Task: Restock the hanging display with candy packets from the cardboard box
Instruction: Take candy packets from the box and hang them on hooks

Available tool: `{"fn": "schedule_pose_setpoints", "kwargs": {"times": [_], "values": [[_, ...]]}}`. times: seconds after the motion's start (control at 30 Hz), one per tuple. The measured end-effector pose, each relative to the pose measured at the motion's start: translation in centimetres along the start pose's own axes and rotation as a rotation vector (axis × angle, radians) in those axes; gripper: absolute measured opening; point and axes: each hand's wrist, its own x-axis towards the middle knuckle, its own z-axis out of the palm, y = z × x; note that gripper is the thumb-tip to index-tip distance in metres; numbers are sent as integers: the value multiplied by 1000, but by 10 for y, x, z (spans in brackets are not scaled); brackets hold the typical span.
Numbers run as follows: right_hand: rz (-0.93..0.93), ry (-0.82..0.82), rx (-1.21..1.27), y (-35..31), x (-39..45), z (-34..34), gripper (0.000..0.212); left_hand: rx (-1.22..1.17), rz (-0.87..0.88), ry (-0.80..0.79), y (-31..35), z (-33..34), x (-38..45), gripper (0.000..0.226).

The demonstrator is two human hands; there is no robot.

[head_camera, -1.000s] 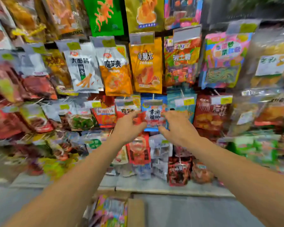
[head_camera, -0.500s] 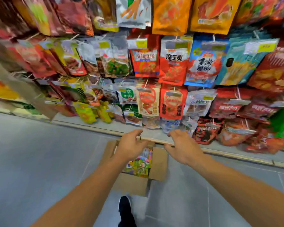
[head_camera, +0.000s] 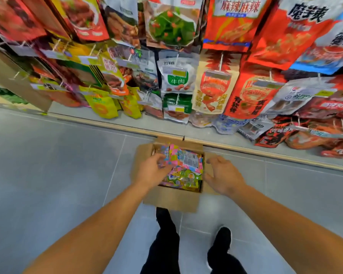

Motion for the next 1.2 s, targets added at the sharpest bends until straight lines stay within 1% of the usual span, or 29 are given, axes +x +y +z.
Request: {"fn": "schedule_pose_setpoints", "kwargs": {"times": [0.07, 0.1, 0.2, 0.27, 0.37, 0.47, 0.53, 0.67, 0.73, 0.8, 0.87, 0.93, 0.97, 1.0, 1.07, 1.13, 1.2], "values": [[13, -29, -24, -4, 20, 8, 64, -40, -40, -11, -16, 1, 19, 34], [29, -51, -33, -4, 33, 15, 66, -36, -58, -42, -26, 4, 29, 33], [52, -100, -39, -2, 74, 36, 63, -15, -82, -110, -49, 18, 59, 38], [47, -105, -28, -1, 91, 45, 60, 12, -64, -139, -55, 24, 70, 42], [44, -169, -17, 10, 131, 77, 60, 69, -43, -183, -77, 48, 105, 52], [49, -236, -49, 28, 170, 111, 60, 234, -3, -170, -85, 70, 138, 49], [52, -250, -35, 42, 194, 135, 59, 308, 12, -149, -93, 88, 164, 50], [68, -279, 11, 79, 244, 188, 58, 414, 69, -127, -122, 138, 226, 50], [78, -308, 18, 97, 266, 214, 59, 416, 56, -134, -137, 161, 255, 51], [85, -331, 14, 118, 292, 242, 63, 353, -37, -180, -154, 188, 282, 46], [73, -334, 22, 133, 316, 268, 71, 200, -197, -239, -168, 212, 301, 36], [38, -321, 38, 142, 340, 293, 81, 39, -325, -199, -181, 232, 312, 18], [13, -310, 36, 144, 352, 307, 88, -20, -368, -158, -188, 241, 316, 17], [-9, -298, 26, 145, 364, 319, 96, -92, -415, -123, -195, 248, 320, 22], [-35, -268, 25, 143, 389, 346, 110, -242, -503, -91, -210, 260, 328, 21], [-62, -229, 39, 139, 408, 370, 115, -341, -546, -81, -218, 265, 334, 8], [-47, -202, 47, 136, 412, 386, 112, -434, -568, -77, -222, 267, 336, 10]]}}
